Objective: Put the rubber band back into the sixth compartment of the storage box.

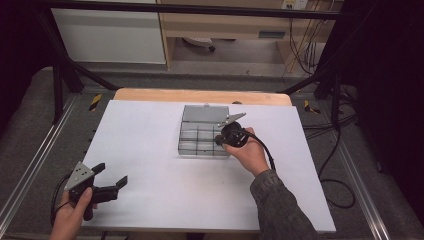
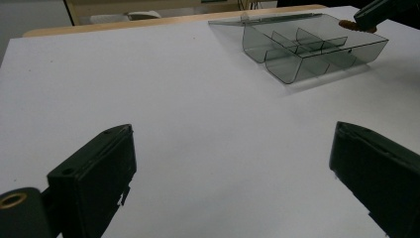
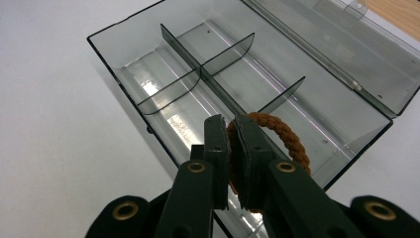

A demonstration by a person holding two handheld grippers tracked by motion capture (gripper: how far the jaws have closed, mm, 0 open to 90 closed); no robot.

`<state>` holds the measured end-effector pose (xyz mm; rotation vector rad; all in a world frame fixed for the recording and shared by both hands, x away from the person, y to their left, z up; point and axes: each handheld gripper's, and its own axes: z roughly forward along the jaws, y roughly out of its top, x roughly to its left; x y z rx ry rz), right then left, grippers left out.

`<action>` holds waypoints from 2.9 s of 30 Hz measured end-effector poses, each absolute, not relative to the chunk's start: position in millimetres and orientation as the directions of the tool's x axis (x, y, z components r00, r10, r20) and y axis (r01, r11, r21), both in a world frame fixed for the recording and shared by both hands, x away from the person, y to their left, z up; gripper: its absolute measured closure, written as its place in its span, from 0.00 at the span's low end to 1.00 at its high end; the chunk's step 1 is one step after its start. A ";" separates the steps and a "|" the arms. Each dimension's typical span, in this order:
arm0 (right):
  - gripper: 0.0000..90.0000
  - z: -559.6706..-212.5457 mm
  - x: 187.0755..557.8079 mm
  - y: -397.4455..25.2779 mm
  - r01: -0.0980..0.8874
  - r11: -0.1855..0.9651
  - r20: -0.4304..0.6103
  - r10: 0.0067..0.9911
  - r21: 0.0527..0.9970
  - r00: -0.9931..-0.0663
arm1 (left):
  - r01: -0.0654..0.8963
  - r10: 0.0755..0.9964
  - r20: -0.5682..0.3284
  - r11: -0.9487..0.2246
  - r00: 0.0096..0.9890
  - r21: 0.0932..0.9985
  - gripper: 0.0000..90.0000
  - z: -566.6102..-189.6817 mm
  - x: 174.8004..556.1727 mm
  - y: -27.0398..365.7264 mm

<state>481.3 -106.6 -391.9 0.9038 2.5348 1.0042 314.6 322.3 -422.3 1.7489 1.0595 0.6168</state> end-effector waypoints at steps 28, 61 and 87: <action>0.94 -402.2 483.0 -105.5 0.478 0.579 -0.006 0.641 0.661 -0.767 | 0.381 0.864 -0.058 -0.159 0.500 0.911 0.05 -422.5 314.5 321.7; 0.76 -398.7 477.4 -104.5 0.469 0.497 0.013 0.676 0.731 -0.736 | 0.384 0.866 -0.056 -0.161 0.497 0.909 0.05 -422.9 314.8 321.0; 0.06 -347.3 441.0 -156.9 0.358 0.143 0.077 0.842 0.923 -0.534 | 0.386 0.867 -0.056 -0.162 0.495 0.908 0.05 -423.2 314.8 320.7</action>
